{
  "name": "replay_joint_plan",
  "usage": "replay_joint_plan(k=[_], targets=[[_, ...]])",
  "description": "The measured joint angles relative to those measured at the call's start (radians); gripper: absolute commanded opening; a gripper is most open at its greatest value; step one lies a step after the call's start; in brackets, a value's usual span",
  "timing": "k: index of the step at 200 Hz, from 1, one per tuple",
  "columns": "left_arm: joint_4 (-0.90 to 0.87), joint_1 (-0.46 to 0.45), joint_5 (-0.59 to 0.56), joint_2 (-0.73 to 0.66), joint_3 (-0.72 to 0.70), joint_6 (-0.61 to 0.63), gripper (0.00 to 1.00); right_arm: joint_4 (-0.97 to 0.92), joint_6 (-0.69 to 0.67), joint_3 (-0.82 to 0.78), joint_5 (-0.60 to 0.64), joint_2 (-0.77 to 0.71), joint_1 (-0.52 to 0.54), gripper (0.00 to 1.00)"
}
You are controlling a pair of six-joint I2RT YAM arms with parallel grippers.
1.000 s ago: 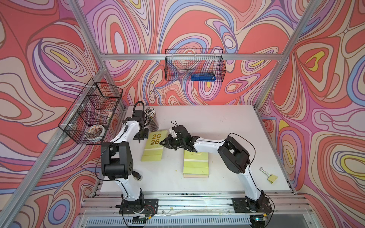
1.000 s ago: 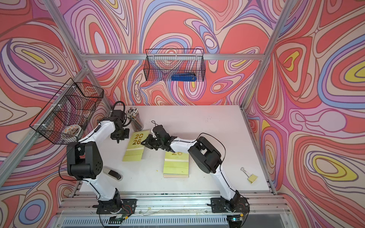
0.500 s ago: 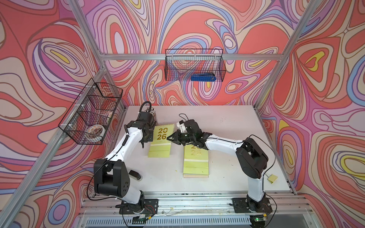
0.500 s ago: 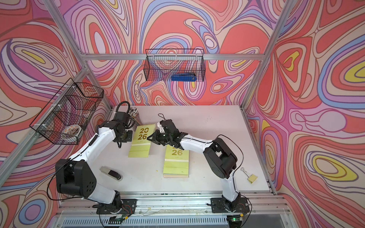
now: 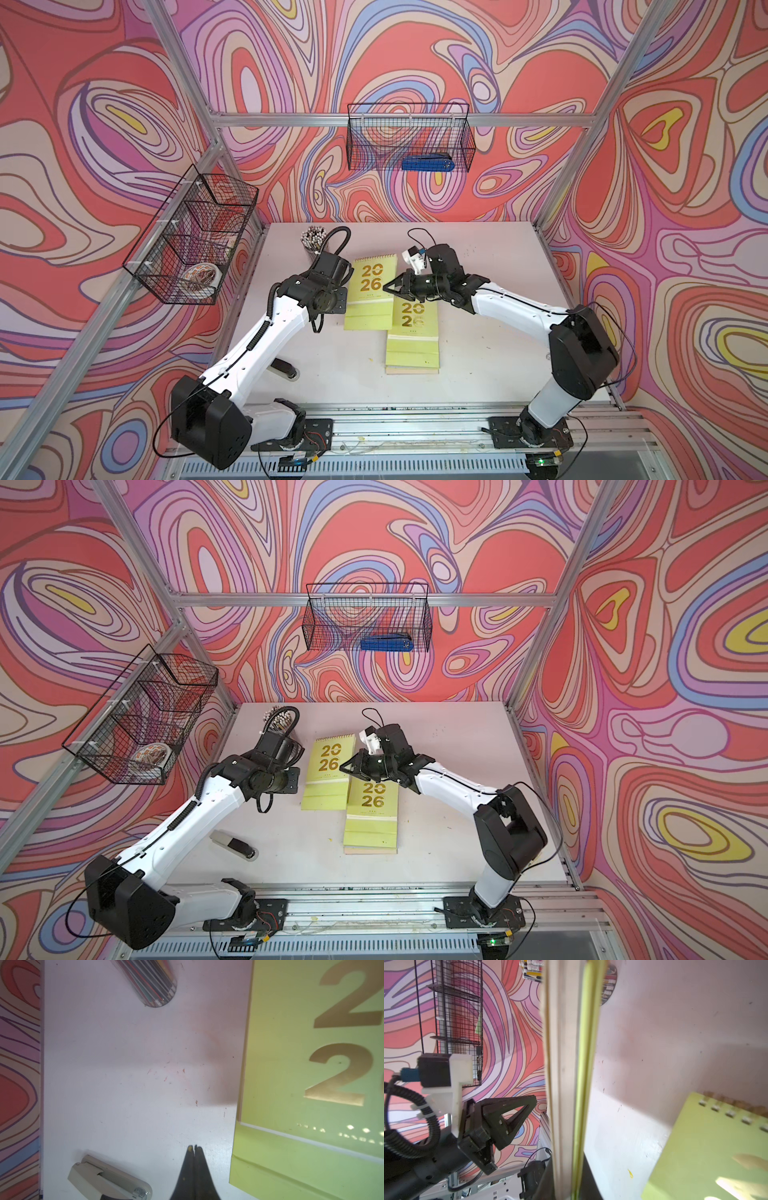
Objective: Stack the calendars
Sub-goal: Place the calendar at the calendar.
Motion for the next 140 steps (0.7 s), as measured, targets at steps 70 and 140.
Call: replay_joint_plan(k=[70,140], targets=[[0.149,-0.105,0.112,-0.029,-0.134,-0.137,0.0,-0.049,-0.078,-0.242,-0.169,-0.212,-0.127,0.0],[0.306,-0.159,0.193,0.062,-0.204,-0.228,0.0,-0.121,-0.159,-0.365,-0.24,-0.307,-0.203,0.0]])
